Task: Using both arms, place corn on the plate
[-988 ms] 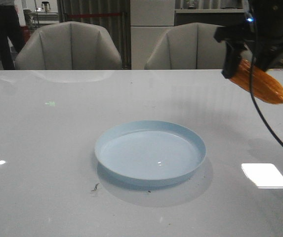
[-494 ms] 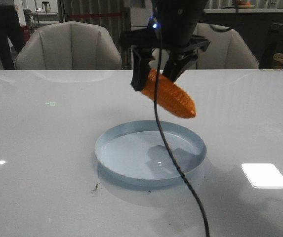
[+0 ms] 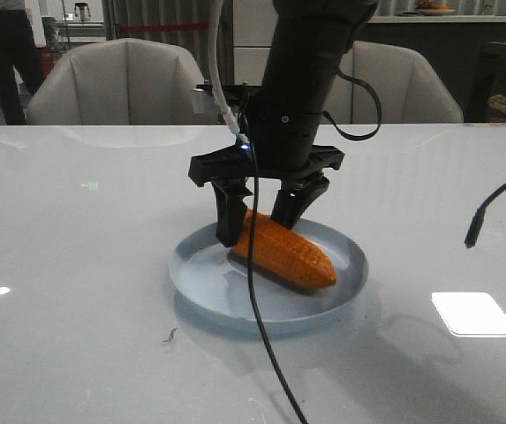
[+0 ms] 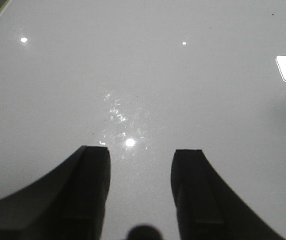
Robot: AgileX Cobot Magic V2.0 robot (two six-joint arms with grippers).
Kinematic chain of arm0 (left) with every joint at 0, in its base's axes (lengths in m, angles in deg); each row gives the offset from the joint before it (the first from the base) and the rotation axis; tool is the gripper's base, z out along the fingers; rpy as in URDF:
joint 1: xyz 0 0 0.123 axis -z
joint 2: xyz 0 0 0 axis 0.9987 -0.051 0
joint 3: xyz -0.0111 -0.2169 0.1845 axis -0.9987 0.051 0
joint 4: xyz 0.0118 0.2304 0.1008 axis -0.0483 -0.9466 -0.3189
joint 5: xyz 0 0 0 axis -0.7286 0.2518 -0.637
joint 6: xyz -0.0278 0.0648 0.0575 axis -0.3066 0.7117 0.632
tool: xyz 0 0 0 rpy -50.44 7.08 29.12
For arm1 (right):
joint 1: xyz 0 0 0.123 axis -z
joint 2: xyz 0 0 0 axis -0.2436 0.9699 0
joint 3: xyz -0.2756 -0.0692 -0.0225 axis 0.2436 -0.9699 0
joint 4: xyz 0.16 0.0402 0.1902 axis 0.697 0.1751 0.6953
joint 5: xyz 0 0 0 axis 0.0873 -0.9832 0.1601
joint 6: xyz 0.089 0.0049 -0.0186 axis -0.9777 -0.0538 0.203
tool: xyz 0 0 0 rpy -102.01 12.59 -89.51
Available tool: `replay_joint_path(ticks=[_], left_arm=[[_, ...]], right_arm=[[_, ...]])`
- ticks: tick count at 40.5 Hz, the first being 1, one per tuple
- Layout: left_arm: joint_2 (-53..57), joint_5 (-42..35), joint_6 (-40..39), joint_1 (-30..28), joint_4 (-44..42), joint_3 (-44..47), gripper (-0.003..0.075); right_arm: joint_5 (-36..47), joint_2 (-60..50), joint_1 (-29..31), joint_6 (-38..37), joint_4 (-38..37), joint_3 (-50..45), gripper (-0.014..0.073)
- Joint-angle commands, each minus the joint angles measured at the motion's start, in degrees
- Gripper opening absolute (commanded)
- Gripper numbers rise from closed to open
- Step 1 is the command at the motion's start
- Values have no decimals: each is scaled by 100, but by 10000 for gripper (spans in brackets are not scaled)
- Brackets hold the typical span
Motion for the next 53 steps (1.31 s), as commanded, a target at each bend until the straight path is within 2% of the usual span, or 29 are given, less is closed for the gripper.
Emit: replay_joint_path(ticks=[1,6,13,23,29,42,49,53], left_arm=[[83,-475,-73,-25,-29,-162,368],[83,-475,-73,-25,-29,-162,368],[83,-475,-73,-25,-29,-162,368],[83,-475,-73,-25,-29,-162,368],[83,-475,-73,-25,-29,-162,368],[83,-397,-73,-25,-29,-162,368],[83,-397,-73,-25,-29,-162,368],[83,-397,-73,-25,-29,-162,368]], right_arm=[[150,-383,5,50,48,255,549],[-251,-382,5,49,66,606,549],[-1187,-412,131,49,-229,1591,549],[-1792,-934,740,-8,-17,2560,549],[-2060,-1541,1312,-8,491,2567,549],[-1912,-2978,2057,386,400,2471,549],[-1616,-3889,2224,415,-14,1710,549],[-1100,-4530,2332,415,-49,803,549]])
